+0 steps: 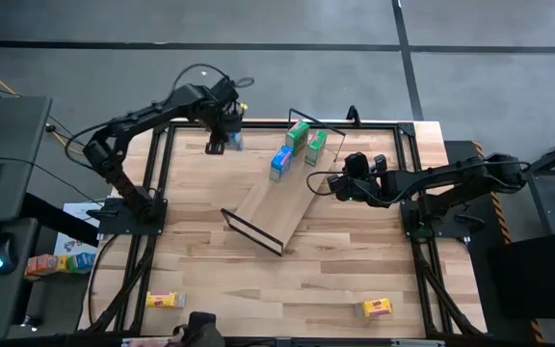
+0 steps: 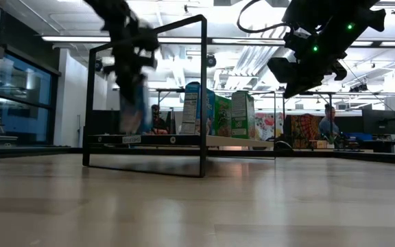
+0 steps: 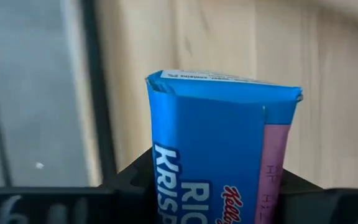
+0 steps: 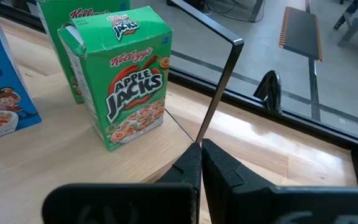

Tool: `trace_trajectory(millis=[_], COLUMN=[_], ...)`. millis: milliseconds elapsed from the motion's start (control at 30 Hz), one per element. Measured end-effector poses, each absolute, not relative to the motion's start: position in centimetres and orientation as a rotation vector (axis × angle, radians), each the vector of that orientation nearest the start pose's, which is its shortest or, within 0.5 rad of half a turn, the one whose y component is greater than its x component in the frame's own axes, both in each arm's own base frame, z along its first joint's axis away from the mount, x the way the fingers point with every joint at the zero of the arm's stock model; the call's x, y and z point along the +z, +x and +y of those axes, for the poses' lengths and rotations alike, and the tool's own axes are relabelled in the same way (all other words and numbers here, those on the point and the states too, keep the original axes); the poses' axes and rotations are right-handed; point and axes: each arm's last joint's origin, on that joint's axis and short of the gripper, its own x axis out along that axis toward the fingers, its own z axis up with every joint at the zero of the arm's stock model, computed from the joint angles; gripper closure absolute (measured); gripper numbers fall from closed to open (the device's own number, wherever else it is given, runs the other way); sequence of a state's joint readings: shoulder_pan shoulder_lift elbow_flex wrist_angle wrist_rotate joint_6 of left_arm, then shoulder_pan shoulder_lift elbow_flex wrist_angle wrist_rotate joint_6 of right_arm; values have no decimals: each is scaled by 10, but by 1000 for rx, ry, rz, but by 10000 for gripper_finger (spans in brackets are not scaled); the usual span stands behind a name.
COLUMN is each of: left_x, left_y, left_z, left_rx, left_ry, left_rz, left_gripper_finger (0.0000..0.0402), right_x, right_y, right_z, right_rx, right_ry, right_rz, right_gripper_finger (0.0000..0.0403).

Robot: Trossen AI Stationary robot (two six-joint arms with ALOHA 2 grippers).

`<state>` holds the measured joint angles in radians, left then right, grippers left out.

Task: Stack cereal on shelf
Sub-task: Put the blue cereal box aligned with the other blue cereal box on the shelf

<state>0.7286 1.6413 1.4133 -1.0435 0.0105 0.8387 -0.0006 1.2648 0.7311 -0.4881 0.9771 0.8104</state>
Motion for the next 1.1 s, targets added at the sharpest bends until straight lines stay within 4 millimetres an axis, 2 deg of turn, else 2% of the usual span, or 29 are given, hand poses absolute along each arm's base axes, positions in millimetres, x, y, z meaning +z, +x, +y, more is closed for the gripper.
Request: trace_trajectory(millis=[100,200,300,367,500,600,700,833,967,1033,1100], left_x=[322,367,395,403,401,389,380,370,357,351,342], left_y=[242,244,248,253,272,298,321,342,358,365,374], left_z=[198,174,144,123,83,52,20,-15,-31,-31,-22], left_rx=[170,268,297,253,105,47,-27,-66,-20,35,95], left_ry=[257,226,157,132,46,-35,-32,27,77,98,103], left_rz=[1219,1052,924,881,851,852,824,788,780,783,791], left_gripper_finger=[274,273,273,273,273,273,273,273,273,273,273], right_x=[211,211,211,211,211,211,214,223,233,236,238], right_y=[226,225,226,227,227,227,225,218,207,202,199], right_z=[-24,-26,-28,-28,-28,-28,-28,-22,-12,-8,-5], right_rx=[-1175,-1183,-1182,-1176,-1175,-1176,-1170,-1156,-1143,-1139,-1133], right_ry=[200,202,216,225,228,219,203,195,192,193,201], right_rz=[505,505,503,500,497,498,501,474,428,413,401], right_gripper_finger=[403,403,403,403,403,403,403,403,403,403,403])
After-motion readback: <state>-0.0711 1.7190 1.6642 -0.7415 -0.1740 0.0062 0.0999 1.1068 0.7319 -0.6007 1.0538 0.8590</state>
